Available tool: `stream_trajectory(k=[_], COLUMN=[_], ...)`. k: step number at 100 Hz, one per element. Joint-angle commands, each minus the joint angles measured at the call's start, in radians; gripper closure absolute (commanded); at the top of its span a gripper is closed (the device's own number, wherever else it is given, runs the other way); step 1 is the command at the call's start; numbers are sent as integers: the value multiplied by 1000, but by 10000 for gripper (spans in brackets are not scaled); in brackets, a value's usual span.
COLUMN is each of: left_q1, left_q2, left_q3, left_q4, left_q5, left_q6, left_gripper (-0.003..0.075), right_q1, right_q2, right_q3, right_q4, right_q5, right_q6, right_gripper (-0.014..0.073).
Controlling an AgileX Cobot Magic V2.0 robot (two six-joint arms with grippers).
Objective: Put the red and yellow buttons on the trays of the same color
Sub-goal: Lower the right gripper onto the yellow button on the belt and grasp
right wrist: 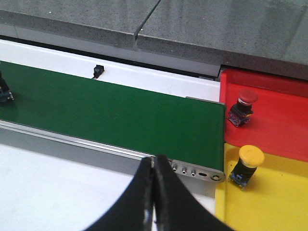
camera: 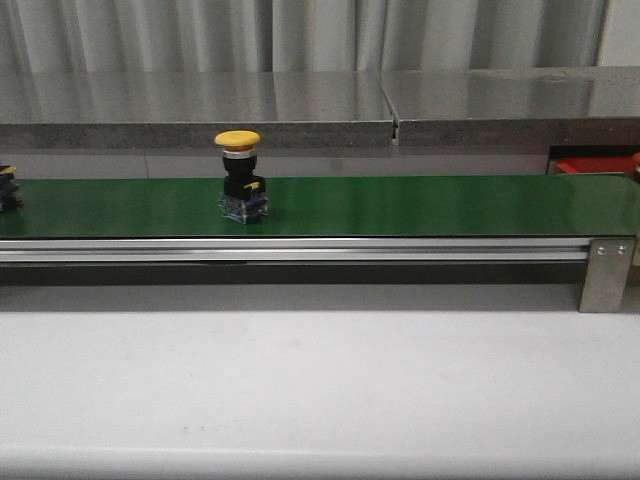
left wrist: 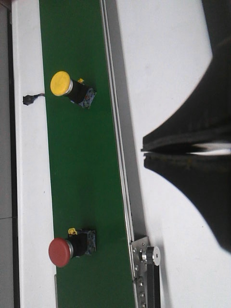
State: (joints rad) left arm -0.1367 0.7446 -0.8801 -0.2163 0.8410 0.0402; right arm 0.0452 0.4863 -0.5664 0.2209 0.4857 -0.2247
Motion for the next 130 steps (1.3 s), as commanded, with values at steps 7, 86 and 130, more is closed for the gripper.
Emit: stream_trajectory(k=[7, 86, 130], left_q1=[-7, -7, -7], left_q2=[-164, -359, -359], left_q3=[85, 177, 177], left_q4=[-22, -13, -13], left_q5=[-80, -87, -87], left_q6=[-2, -2, -2], left_gripper=[741, 741, 741], right_q1=[1, 236, 246], right_q2=[2, 551, 915], right_q3=[-27, -444, -770], right_q4=[11, -15, 64], right_q5=[-59, 193, 371], right_q6=[-6, 5, 6], right_gripper=[669, 449, -13])
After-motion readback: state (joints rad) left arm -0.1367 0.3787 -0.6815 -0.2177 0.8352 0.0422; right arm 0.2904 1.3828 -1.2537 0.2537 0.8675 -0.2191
